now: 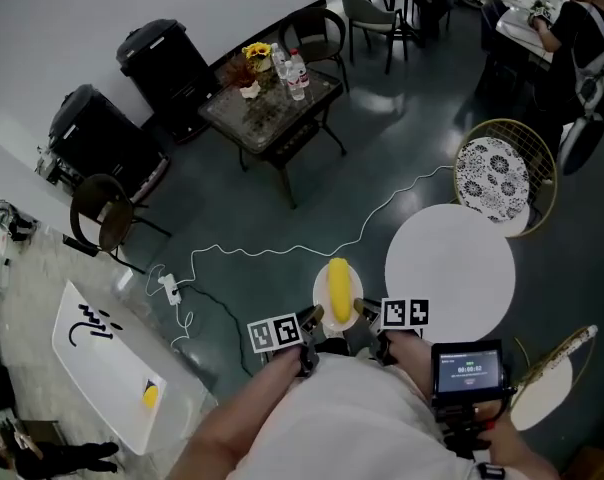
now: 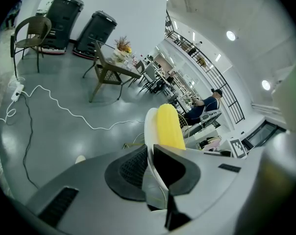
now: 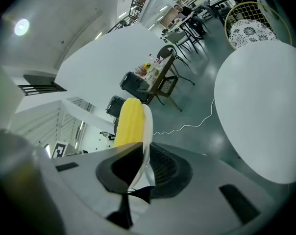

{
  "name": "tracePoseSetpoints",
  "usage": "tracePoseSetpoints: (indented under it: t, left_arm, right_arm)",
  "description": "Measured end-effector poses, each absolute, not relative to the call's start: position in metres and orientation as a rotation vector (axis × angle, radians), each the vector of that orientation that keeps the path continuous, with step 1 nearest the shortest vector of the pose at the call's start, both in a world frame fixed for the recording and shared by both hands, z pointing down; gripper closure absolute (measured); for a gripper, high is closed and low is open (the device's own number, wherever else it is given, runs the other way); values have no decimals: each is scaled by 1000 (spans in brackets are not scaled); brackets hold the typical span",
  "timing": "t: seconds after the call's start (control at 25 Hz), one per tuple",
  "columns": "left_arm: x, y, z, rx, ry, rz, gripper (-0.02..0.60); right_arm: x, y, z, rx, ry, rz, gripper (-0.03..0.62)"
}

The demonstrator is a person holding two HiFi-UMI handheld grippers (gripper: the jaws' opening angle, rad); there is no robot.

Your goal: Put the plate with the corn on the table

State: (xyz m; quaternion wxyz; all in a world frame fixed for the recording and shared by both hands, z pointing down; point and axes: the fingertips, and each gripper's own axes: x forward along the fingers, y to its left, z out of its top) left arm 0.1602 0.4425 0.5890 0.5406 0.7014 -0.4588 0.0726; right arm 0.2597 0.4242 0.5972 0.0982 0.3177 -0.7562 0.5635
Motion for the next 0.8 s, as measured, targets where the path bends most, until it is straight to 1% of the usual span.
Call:
tracePoseSetpoints:
  t: [0.36,0.8]
  left_arm:
    - [133,441,596,1628,-1116,145,537]
    - [91,397,594,1631,-1111,116,537]
  right_arm:
    - [233,419,604,896,-2226,1671,549]
    - [191,375,599,881,-2240,1652,549]
